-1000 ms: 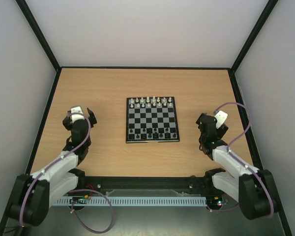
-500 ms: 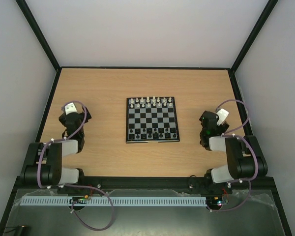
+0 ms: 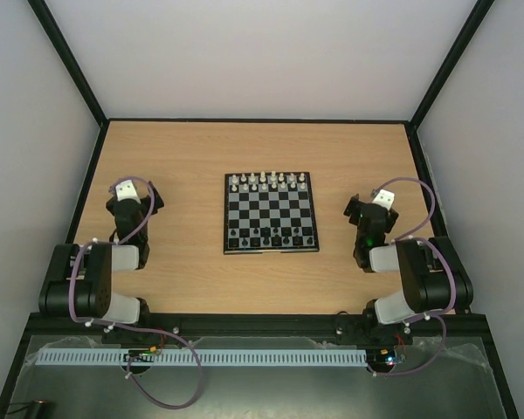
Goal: Set up the chess pieces on the board
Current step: Reset both arms
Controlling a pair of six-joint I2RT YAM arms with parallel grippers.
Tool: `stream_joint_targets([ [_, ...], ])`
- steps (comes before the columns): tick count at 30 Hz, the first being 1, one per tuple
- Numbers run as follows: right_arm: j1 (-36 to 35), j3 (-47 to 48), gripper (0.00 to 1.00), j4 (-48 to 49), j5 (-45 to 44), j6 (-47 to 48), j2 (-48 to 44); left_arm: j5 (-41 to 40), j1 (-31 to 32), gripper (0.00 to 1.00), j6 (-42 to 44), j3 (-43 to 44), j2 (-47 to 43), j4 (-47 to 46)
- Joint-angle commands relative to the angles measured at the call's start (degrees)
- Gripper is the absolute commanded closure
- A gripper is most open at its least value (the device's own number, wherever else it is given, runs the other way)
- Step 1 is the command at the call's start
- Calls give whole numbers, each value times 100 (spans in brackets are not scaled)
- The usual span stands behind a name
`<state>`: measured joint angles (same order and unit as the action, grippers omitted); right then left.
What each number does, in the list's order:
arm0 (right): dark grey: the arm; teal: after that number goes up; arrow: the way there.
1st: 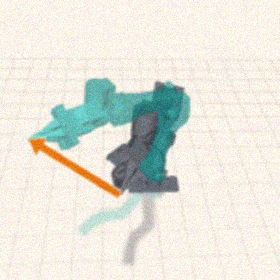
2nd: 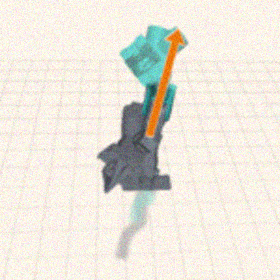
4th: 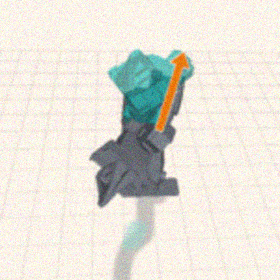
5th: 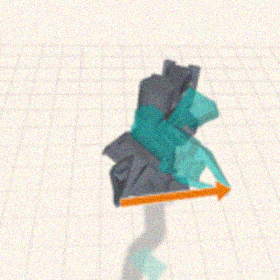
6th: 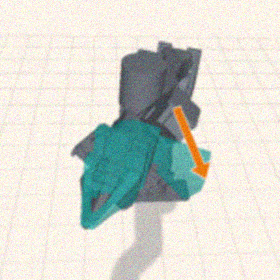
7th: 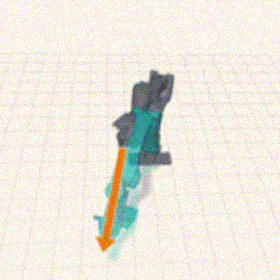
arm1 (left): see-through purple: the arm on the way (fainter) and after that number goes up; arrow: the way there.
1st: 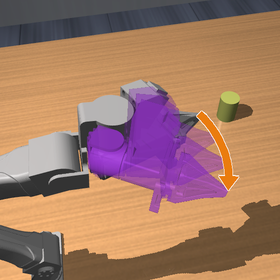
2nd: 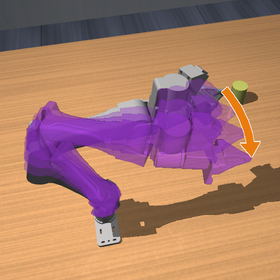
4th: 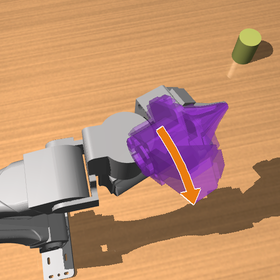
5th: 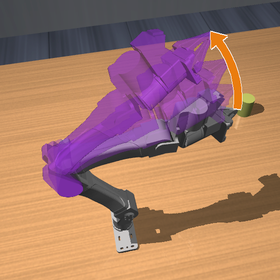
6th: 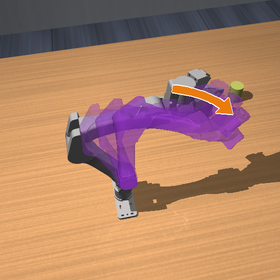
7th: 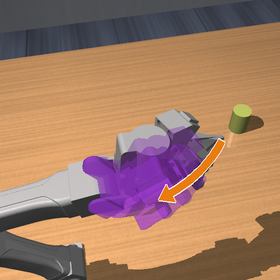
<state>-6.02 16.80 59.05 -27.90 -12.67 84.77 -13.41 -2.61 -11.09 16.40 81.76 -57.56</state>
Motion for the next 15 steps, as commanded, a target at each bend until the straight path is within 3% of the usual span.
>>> stream_joint_targets([
  [1,-13,-367,1,988,231,209,-94,380,-2,0,208,-231,-51,-803],
  [5,-8,-421,1,1074,321,244,-78,977,90,0,614,-406,145,-1361],
  [7,-16,-621,1,1707,693,467,205,1377,86,1,789,-455,485,-1741],
  [8,-26,-655,1,1971,741,532,323,1412,85,0,806,-314,466,-1433],
  [10,-22,-604,1,1626,750,494,203,1325,84,0,762,-168,545,-1221],
  [15,63,-430,1,1329,866,371,202,1251,84,0,725,-124,579,-1159],
])
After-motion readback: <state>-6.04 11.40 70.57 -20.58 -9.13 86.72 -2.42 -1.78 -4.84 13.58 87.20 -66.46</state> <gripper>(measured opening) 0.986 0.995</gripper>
